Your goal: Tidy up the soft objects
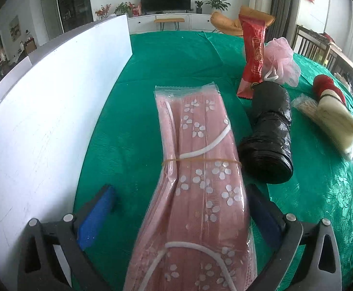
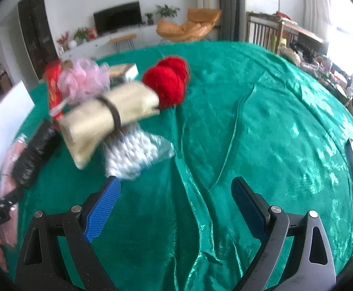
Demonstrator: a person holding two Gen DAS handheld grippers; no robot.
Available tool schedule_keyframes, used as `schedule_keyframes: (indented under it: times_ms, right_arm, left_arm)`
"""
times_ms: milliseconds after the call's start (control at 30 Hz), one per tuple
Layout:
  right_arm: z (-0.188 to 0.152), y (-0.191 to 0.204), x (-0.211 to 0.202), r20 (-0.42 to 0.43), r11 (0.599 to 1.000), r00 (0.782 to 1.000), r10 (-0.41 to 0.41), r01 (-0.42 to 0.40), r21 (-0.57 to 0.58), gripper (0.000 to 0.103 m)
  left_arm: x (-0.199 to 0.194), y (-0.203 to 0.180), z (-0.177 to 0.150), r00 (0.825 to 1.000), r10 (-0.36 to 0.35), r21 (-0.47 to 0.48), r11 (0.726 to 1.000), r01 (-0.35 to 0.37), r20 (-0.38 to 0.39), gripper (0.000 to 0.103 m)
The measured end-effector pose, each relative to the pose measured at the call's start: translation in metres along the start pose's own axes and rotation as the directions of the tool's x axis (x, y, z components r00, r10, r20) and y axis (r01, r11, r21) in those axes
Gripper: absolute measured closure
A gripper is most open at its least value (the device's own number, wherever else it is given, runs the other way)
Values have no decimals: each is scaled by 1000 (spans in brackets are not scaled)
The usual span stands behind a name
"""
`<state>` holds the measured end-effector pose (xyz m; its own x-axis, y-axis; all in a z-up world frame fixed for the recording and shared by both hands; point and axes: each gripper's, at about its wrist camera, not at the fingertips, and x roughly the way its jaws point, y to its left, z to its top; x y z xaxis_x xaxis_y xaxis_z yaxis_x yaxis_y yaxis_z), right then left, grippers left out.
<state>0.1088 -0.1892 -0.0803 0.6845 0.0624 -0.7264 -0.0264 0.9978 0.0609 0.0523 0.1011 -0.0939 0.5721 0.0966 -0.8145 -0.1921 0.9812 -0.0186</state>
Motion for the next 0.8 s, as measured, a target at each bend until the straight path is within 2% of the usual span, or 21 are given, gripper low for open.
schedule_keyframes:
  times_ms: [133, 233, 400, 467, 500, 633, 800]
  right_arm:
    - [3, -3, -21, 101, 1000, 995, 19, -21, 11, 9]
    - [5, -2, -31, 146, 999, 988, 47, -48, 6, 9]
    - [6, 17, -47, 204, 993, 973, 106, -91, -81, 9]
    - [5, 33, -48, 166, 984, 973, 160, -143, -108, 9]
    - [5, 42, -49, 130, 974, 968, 215, -203, -103, 9]
    - [15, 73, -40, 12, 930, 933, 360, -358, -77, 9]
    - [39, 108, -8, -116, 896, 891, 438, -444, -29, 9]
  left_arm:
    - [0, 0, 0, 1000, 0, 0, 1000, 0, 0, 0]
    - [-1, 0, 0, 1000, 0, 0, 1000, 0, 0, 0]
    - [3, 0, 0, 1000, -16, 31, 999, 16, -4, 0]
    - [3, -1, 0, 1000, -20, 34, 999, 20, -3, 0]
    - [2, -1, -1, 1000, -20, 35, 999, 20, -2, 0]
    - [3, 0, 0, 1000, -23, 34, 999, 23, -2, 0]
    - [3, -1, 0, 1000, -23, 34, 999, 23, -2, 0]
